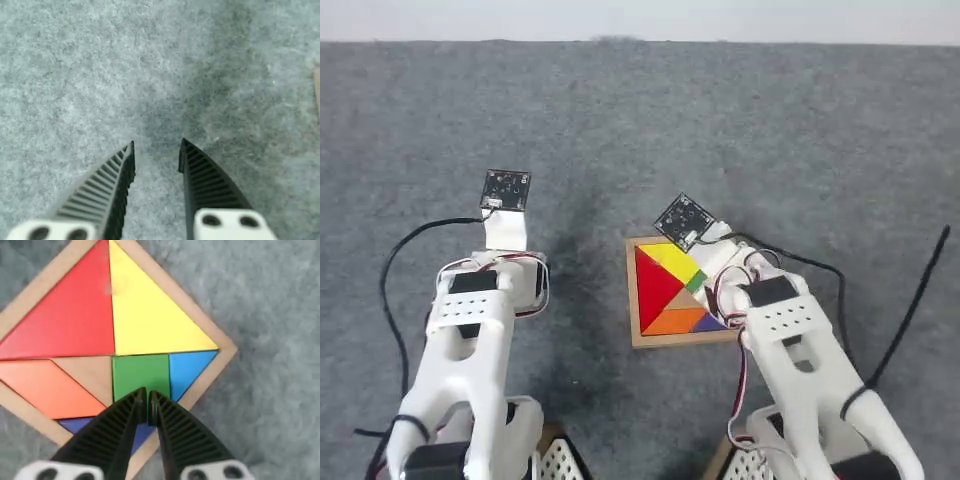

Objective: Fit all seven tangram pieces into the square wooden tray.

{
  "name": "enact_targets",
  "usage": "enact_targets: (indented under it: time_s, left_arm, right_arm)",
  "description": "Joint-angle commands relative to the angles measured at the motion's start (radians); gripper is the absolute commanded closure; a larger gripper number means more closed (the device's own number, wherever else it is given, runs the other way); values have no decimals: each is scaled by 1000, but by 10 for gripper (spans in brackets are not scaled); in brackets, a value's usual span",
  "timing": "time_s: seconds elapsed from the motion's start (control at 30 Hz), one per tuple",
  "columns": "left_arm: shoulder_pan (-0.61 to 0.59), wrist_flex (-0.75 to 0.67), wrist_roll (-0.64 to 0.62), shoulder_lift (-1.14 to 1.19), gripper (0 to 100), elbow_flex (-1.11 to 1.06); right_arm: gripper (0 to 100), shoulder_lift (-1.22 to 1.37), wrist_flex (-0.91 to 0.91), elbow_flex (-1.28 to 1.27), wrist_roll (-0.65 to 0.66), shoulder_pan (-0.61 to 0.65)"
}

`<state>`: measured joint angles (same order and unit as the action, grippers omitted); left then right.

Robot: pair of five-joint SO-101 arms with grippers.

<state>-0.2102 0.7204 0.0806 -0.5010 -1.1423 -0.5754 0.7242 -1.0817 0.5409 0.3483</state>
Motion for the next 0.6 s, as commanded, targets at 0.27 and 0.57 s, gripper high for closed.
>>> enact_targets:
  time_s: [0.27, 0.57]
  left_arm:
    - [5, -25, 5, -9, 855, 12]
    - [-2, -49, 2, -259, 855, -101]
  right_arm:
    - [991, -177, 28, -15, -147, -231]
    - [991, -476, 33, -210, -146, -291]
